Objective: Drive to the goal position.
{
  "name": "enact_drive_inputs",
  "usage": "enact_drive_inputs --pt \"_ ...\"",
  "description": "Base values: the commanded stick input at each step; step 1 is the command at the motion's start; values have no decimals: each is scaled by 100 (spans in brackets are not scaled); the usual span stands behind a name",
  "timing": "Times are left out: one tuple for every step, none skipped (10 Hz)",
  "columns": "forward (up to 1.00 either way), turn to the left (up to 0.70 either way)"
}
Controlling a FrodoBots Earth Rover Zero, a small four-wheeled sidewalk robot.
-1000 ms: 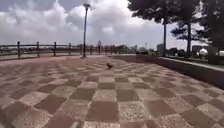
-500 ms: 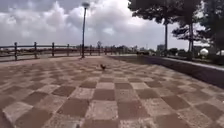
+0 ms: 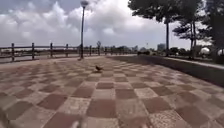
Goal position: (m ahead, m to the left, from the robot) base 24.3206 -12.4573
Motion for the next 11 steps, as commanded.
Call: enact_drive_inputs --pt "70 0" --pt "70 0" --pt "70 0" --pt "70 0" --pt "70 0" --pt "70 0" --pt "70 0" --pt "70 -1" --pt "70 -2" --pt "70 -3" --pt "70 -5"
